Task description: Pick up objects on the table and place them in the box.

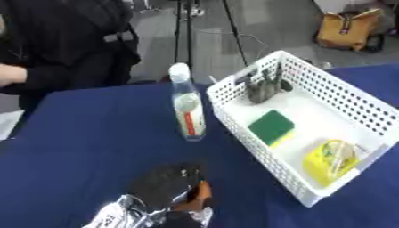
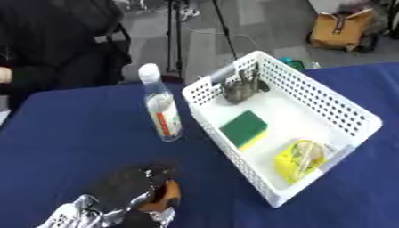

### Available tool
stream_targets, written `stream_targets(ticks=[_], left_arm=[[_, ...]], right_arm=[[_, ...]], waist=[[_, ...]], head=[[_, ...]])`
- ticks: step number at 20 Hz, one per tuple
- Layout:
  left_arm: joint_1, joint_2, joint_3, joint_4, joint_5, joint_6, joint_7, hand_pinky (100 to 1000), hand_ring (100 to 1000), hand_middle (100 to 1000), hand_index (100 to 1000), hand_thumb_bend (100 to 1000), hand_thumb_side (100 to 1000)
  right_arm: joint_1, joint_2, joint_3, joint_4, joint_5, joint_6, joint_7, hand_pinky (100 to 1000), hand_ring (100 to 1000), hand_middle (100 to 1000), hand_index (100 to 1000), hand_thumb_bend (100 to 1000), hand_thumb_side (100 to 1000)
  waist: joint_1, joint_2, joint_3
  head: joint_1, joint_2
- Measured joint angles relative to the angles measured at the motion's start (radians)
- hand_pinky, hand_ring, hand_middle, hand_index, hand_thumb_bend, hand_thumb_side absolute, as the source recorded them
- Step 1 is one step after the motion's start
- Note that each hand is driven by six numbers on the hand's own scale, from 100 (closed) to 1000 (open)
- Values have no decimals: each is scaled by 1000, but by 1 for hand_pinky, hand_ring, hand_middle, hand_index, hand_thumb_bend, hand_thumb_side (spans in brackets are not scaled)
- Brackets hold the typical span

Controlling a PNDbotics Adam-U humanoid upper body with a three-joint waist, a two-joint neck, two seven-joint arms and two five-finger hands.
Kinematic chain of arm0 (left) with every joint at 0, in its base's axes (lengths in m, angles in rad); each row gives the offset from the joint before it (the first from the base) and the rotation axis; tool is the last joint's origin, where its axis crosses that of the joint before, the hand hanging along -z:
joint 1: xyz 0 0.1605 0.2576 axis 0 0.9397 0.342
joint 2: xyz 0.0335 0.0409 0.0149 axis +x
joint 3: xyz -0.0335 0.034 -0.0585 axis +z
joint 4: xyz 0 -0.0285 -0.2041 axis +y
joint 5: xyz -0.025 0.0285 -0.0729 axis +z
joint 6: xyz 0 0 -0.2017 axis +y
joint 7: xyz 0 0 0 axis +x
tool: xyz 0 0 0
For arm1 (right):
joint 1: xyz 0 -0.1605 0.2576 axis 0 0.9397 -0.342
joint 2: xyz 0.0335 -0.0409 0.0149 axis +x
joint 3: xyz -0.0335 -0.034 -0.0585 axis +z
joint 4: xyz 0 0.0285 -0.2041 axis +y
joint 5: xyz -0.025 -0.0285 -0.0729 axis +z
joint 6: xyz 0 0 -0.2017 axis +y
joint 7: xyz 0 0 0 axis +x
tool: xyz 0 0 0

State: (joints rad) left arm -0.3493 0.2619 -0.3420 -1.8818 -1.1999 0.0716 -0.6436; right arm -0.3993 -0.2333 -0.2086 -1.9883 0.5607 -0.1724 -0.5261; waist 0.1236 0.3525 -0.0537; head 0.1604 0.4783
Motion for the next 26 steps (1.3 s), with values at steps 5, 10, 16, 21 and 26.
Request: stream_targets(ticks=[5, 10, 16, 21, 26], left_arm=[[-1, -1, 0, 16, 8, 8, -7, 866, 1000, 1000, 1000, 100, 1000], [-9, -9, 1, 40, 24, 19, 14, 856, 1000, 1000, 1000, 100, 1000], [-17, -18, 1, 79, 27, 16, 76, 852, 1000, 1000, 1000, 100, 1000], [-21, -25, 1, 109, 41, 14, 116, 840, 995, 1000, 1000, 100, 1000], [-28, -27, 3, 130, 62, 14, 117, 752, 966, 1000, 1000, 100, 1000]], right_arm=[[-1, 0, 0, 0, -3, 0, 0, 659, 533, 510, 673, 100, 852], [-2, 0, 0, 0, -5, -1, 1, 658, 532, 509, 672, 100, 852], [-2, 0, 0, 0, -8, -3, 3, 658, 531, 508, 671, 100, 851], [-5, 0, 0, 0, -9, -4, 4, 658, 531, 507, 672, 100, 848], [-5, 0, 0, 0, -13, -4, 4, 658, 530, 506, 671, 100, 848]], waist=[[-1, 0, -1], [-2, 2, -3], [-2, 4, -7], [-2, 6, -8], [-2, 6, -9]], head=[[3, -6], [4, -10], [5, -14], [6, -15], [9, -15]])
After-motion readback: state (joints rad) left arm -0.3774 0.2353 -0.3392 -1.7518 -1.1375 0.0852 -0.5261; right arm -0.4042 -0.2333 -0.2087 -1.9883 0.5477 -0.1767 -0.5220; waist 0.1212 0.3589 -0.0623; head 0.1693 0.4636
